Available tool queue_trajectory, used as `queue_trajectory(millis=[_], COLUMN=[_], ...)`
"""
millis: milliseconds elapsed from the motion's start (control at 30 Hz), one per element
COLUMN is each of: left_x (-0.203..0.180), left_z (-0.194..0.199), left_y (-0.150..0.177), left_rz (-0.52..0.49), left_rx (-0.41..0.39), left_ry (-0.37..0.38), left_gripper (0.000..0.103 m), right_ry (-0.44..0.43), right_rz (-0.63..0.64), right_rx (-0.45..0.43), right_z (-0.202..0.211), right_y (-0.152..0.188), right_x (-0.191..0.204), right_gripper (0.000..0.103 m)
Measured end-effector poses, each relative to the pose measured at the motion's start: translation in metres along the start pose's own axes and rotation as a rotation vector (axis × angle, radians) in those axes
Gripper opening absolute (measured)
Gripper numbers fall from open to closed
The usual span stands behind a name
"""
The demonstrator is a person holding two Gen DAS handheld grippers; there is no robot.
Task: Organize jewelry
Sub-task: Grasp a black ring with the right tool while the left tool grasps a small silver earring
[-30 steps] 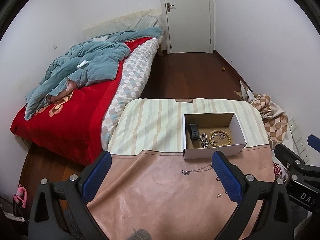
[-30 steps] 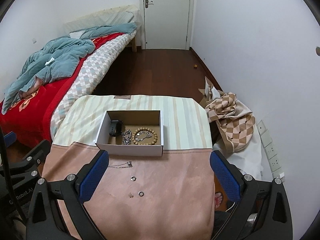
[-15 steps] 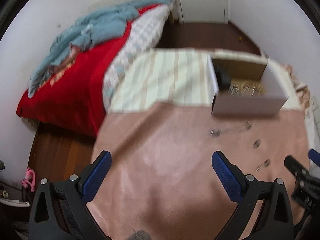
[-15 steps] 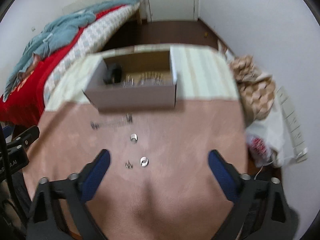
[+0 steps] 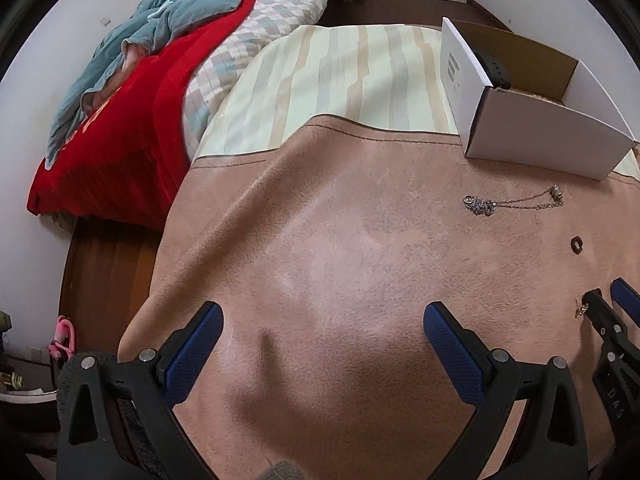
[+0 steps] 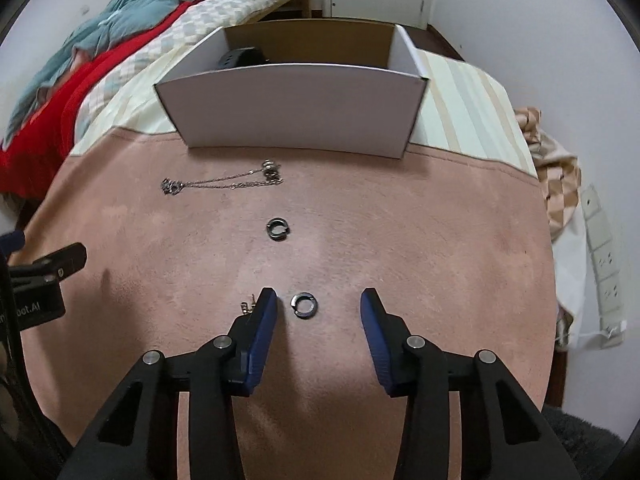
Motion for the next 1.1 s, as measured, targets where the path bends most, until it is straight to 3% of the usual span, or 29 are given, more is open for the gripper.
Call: queue_trajectory(millis=[33, 100, 200, 533, 767, 900, 1033, 1100], left_x=[-0.001, -0.003, -0.013, -0.075, -0.120, -0.139, -0.153, -0.157], left_z=[0.001, 0.004, 0.008, 0.015, 0.018, 0.015, 0.020, 0.024], left_y=[0.000, -0.001, 0.001, 0.011, 0.015, 0.017, 0.019, 0.018], left_rz=[-0.003, -0.010, -0.021, -0.102, -0.138, -0.172, -0.213, -0.230], left_rx=[-0.003, -0.012, -0.013, 0.020, 0.036, 0.042, 0.002, -0.015], left_ry=[0.000, -0.002, 0.024, 0.168, 0.266, 0.289, 0.289, 0.293], left_gripper=[0.102, 0.102, 0.102, 0.102, 0.100, 0.075, 0.060, 0.047], right_ry=[-0.001, 0.011, 0.022, -0.059, -0.048, -0.042, -0.037, -0.036], right_rz=[0.010, 0.039, 0.046, -0.223, -0.281, -0.280, -0.284, -0.291], right_rx=[-0.008, -0.018, -0.027, -0.033, -0.055, -0.059, -0.056, -0.057], right_z=[0.001, 0.002, 0.006, 0.027, 0.032, 0.030, 0.028, 0.028], right_y=[0.000, 0.001, 0.004, 0.021, 0.021, 0.018, 0.017, 0.017], right_x=[0.003, 0.011, 0.015, -0.062, -0.089, -0.091, -0.095, -0.098], right_gripper=[0.035, 0.013, 0.013, 0.013, 0.013, 0.013, 0.013, 0.013])
Point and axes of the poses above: each gripper's, at about its wrist camera, not at the fingertips, and z roughly against the way its jaws point, x to its left, y to its underside, the point moved 3 cm from there along -z, roughly the way its jaws point, and after that the axes turned 4 degrees about x, right-handed, at the moved point
